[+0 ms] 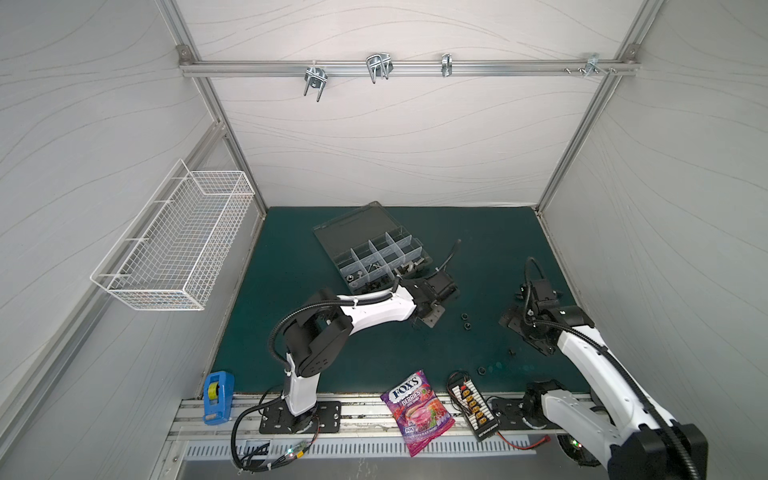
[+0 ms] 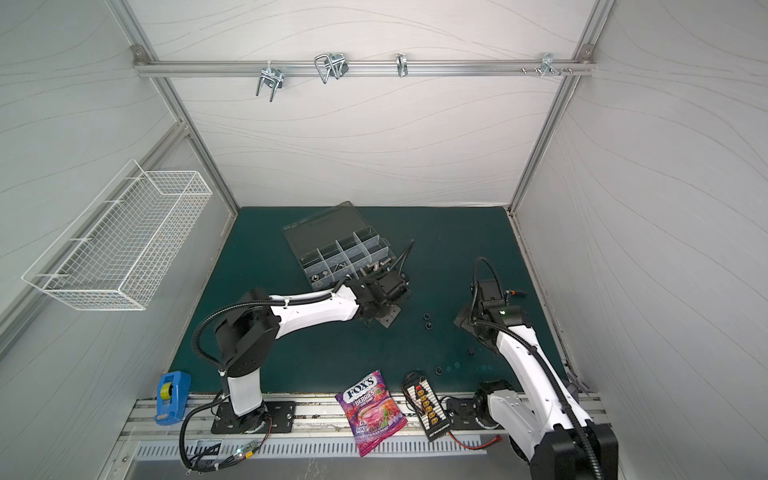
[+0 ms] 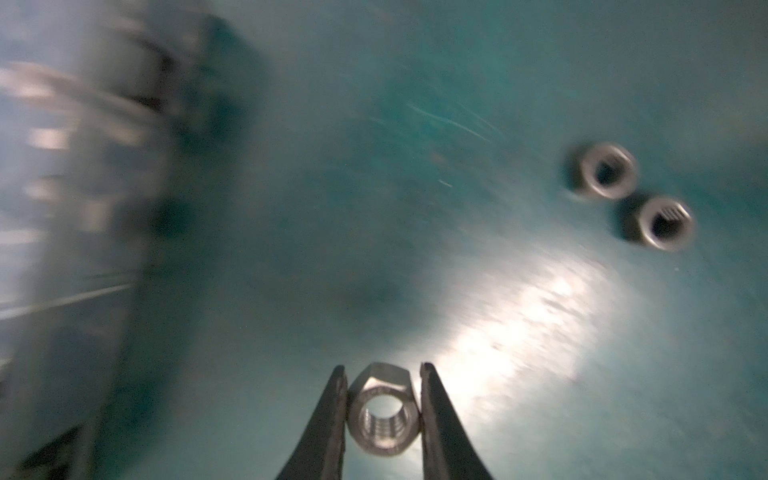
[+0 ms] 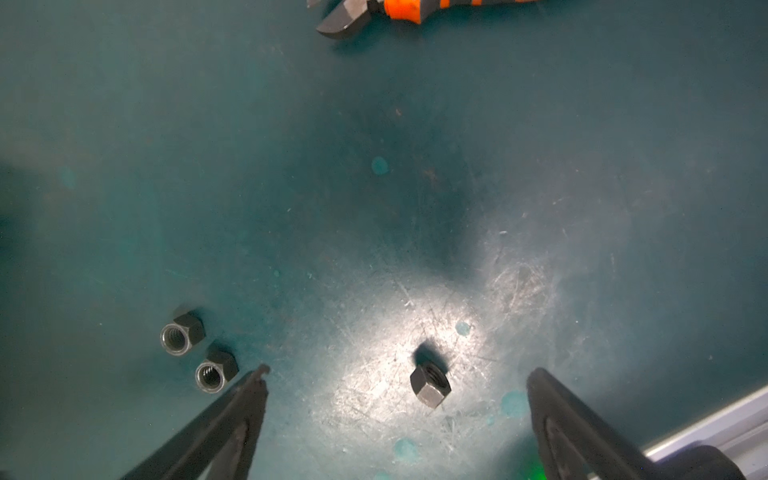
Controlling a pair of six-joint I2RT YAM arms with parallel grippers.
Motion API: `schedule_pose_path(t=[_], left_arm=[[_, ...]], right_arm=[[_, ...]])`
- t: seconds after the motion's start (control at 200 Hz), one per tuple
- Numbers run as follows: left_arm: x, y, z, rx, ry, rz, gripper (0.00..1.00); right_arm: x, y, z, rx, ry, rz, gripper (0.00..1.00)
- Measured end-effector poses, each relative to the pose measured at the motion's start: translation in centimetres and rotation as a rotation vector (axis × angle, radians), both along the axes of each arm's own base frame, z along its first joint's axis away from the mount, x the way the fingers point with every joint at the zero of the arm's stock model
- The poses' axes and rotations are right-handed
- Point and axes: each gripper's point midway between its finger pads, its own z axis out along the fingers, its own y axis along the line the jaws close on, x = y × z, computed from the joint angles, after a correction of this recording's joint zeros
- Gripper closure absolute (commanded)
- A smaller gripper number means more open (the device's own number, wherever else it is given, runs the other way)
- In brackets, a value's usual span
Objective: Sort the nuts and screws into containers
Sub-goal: 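Carry the silver nut with the left gripper over the nut compartment, then open the left gripper to drop the nut into the compartment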
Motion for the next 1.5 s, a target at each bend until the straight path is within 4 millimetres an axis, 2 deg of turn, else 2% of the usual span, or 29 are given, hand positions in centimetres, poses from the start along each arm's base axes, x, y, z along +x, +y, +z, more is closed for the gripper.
schedule_pose_path(t=[0.245, 0.38, 0.615, 0.815, 1.12, 1.325, 1.5], left_arm=[[5.7, 6.1, 3.1, -0.034, -0.071, 0.207, 0.85], [8.2, 9.7, 3.5, -0.031, -0.088, 0.313, 0.85], [11.2, 15.7, 3.6, -0.023, -0.097, 0.480, 0.85], [12.6, 19.4, 3.6, -0.022, -0.100, 0.575, 0.85], [13.2, 21.6, 3.5, -0.027, -0.098, 0.639, 0.85], [12.9, 22.3, 2.3, -0.014, -0.072, 0.653, 0.83], [12.6, 22.9, 1.0, -0.002, -0.044, 0.667, 0.75]], right_arm=[[0.0, -0.1, 0.0, -0.004, 0.001, -0.001, 0.01], [-0.1, -0.1, 0.0, -0.004, 0.003, -0.001, 0.01], [-0.1, -0.1, 0.0, -0.005, 0.004, -0.001, 0.01], [-0.1, -0.1, 0.0, -0.005, 0.005, -0.001, 0.01], [-0.1, -0.1, 0.0, -0.004, 0.006, -0.001, 0.01], [-0.1, -0.1, 0.0, -0.003, 0.006, 0.000, 0.01], [-0.1, 0.0, 0.0, -0.001, 0.007, 0.000, 0.01]])
